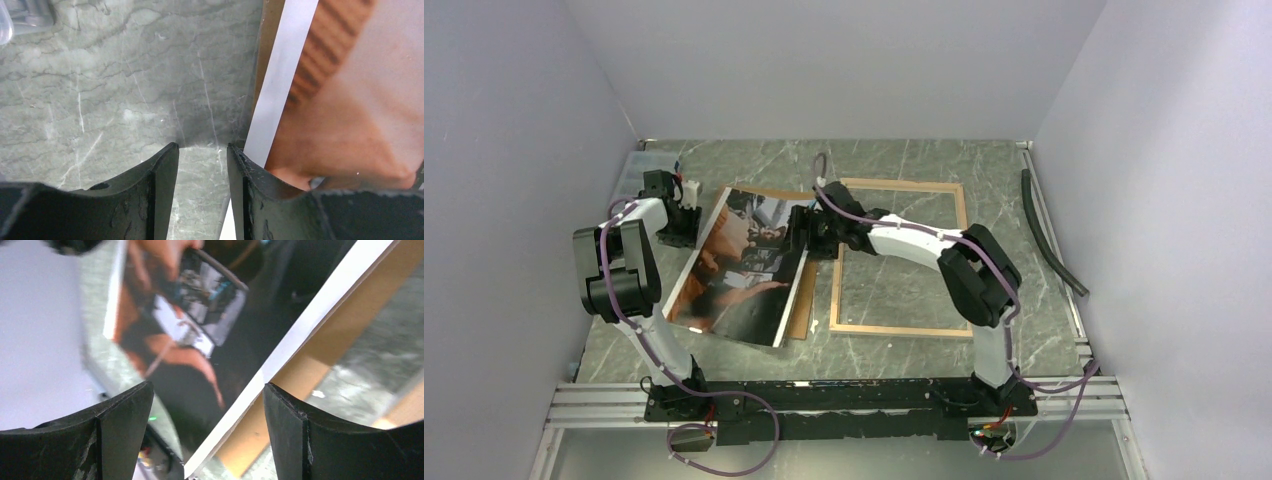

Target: Put the photo into the frame

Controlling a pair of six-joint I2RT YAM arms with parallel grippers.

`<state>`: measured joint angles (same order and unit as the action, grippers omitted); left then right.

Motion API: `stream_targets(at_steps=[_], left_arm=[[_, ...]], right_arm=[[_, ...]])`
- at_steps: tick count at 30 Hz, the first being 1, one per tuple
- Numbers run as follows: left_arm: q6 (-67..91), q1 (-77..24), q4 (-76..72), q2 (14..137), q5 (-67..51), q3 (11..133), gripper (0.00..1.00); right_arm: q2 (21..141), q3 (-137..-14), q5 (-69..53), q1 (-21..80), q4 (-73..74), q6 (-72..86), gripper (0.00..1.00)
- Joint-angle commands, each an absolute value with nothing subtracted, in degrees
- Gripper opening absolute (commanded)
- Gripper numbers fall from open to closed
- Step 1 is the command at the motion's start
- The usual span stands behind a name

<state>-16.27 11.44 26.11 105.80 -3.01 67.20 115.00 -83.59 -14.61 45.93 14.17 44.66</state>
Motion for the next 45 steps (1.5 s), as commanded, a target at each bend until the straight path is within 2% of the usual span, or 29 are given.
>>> stream_targets(at_steps=[1, 4, 9, 13, 20, 25, 33, 39, 45], left_arm=[[-14.5, 9.2, 31.9, 107.6, -10.6, 64.3, 0.47], [-14.6, 9.2, 31.9, 107.4, -10.6, 64.1, 0.47], [-14.9, 9.2, 31.8, 107.0, -10.7, 63.6, 0.47], [-15.0, 9.2, 31.8, 106.8, -10.7, 63.4, 0.46], [-15.5, 10.2, 32.8, 106.2, -10.0, 64.9, 0.45], [-16.5, 13.0, 34.7, 105.6, -9.0, 68.5, 0.46], [-19.1, 15.0, 34.4, 104.5, -5.3, 69.2, 0.48], [-19.9, 15.5, 33.7, 105.4, -4.8, 68.6, 0.48], [-19.6, 15.6, 33.3, 106.9, -5.6, 67.8, 0.47]], right_arm=[[109.9, -76.5, -32.6, 45.4, -30.2, 59.2, 0.83], [110.9, -75.0, -33.6, 44.8, -37.6, 62.1, 0.84], [112.8, -75.7, -33.3, 44.9, -40.1, 62.1, 0.89], [114.1, -78.0, -32.0, 45.2, -33.5, 59.3, 0.93], [112.2, -76.1, -29.6, 44.7, -26.6, 58.1, 0.92], [110.0, -73.1, -30.0, 43.6, -27.0, 59.3, 0.88], [110.9, -70.4, -32.0, 42.7, -32.0, 64.0, 0.76], [111.2, -69.3, -32.7, 41.6, -32.3, 65.3, 0.61], [112.2, -68.4, -34.3, 41.0, -35.8, 68.2, 0.61]])
